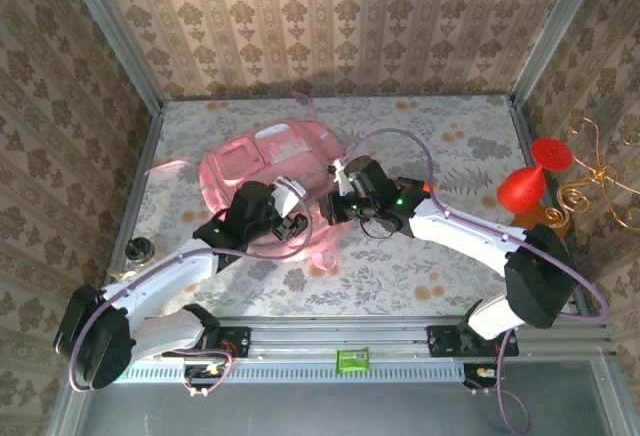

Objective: Pack the student bag

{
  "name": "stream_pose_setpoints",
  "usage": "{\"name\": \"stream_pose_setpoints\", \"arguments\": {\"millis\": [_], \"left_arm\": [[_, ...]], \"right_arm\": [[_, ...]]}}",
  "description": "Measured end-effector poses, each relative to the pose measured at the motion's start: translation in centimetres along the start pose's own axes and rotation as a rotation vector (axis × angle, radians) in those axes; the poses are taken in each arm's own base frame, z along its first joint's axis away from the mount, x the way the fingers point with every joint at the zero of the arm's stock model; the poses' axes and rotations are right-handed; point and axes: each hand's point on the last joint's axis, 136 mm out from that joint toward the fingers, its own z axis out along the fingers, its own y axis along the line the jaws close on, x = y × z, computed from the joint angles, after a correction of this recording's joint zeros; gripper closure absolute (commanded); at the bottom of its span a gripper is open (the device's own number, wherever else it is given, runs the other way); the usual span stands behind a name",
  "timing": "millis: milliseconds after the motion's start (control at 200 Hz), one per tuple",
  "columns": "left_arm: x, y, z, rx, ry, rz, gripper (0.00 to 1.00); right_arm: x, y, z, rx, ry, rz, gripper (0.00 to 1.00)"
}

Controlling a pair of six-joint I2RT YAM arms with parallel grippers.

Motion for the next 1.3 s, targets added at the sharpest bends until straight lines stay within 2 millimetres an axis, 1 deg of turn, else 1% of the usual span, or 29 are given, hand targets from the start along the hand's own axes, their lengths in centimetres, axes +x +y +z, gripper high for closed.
{"name": "stream_pose_setpoints", "arguments": {"millis": [50,125,175,205,245,310,390,510,565,645,700,725,735,780,830,895,975,1080,1155,1225,1300], "left_arm": [[0.1,0.0,0.3,0.001,0.004,0.001,0.51],[0.3,-0.1,0.7,0.006,0.014,0.016,0.74],[0.4,-0.3,0.7,0.012,0.016,0.026,0.88],[0.4,-0.5,0.7,0.019,0.014,0.032,0.94],[0.3,-0.6,0.7,0.029,0.011,0.034,1.00],[0.2,-0.8,0.5,0.039,0.001,0.037,1.00],[0.2,-0.6,-0.1,0.033,-0.025,0.035,1.00],[1.0,-0.3,-1.2,0.033,-0.061,0.014,1.00],[1.3,-0.2,-1.8,0.039,-0.079,-0.002,1.00],[1.7,0.1,-2.3,0.035,-0.100,-0.029,1.00],[1.9,0.3,-2.5,0.027,-0.104,-0.049,0.88],[1.9,0.5,-2.5,0.021,-0.103,-0.059,0.80],[2.0,0.5,-2.5,0.019,-0.103,-0.062,0.75],[2.0,0.8,-2.5,0.008,-0.099,-0.080,0.62],[2.2,1.2,-2.4,-0.011,-0.081,-0.103,0.52],[2.4,1.9,-2.3,-0.029,-0.053,-0.128,0.42],[2.3,2.2,-2.1,-0.033,-0.034,-0.155,0.33],[1.9,1.5,-2.3,-0.016,-0.040,-0.157,0.22],[1.1,0.4,-2.7,0.014,-0.064,-0.133,0.18],[-0.4,-0.5,-3.2,0.042,-0.098,-0.104,0.17],[-1.9,-1.1,-3.6,0.062,-0.125,-0.074,0.15]], "right_arm": [[0.1,0.0,0.0,-0.002,-0.003,0.003,1.00],[0.3,-0.2,0.0,-0.003,-0.005,0.006,1.00],[0.6,-0.4,0.0,0.001,0.000,0.008,1.00],[0.6,-0.6,0.0,0.006,-0.001,0.009,1.00],[0.5,-0.9,0.0,0.015,-0.006,0.014,1.00],[0.2,-1.6,-0.1,0.034,-0.013,0.026,1.00],[-0.3,-3.6,-0.5,0.087,-0.020,0.057,1.00],[-0.6,-6.1,-0.9,0.165,-0.027,0.085,1.00],[-0.7,-6.7,-0.9,0.179,-0.024,0.090,1.00],[-0.8,-7.0,-0.6,0.183,-0.022,0.092,1.00],[-1.0,-6.9,-0.5,0.174,-0.022,0.090,1.00],[-1.0,-6.7,-0.4,0.167,-0.022,0.090,1.00],[-1.0,-6.7,-0.4,0.165,-0.023,0.089,1.00],[-1.2,-6.5,-0.4,0.153,-0.026,0.088,1.00],[-1.2,-6.4,-0.4,0.147,-0.028,0.086,1.00],[-1.1,-6.1,-0.3,0.141,-0.026,0.081,1.00],[-0.9,-5.5,-0.1,0.129,-0.021,0.073,1.00],[-0.6,-4.7,0.0,0.115,-0.014,0.063,1.00],[-0.2,-4.0,0.1,0.103,-0.006,0.054,1.00],[0.2,-3.3,0.2,0.088,0.004,0.043,1.00],[0.6,-2.5,0.4,0.068,0.017,0.034,1.00]]}}
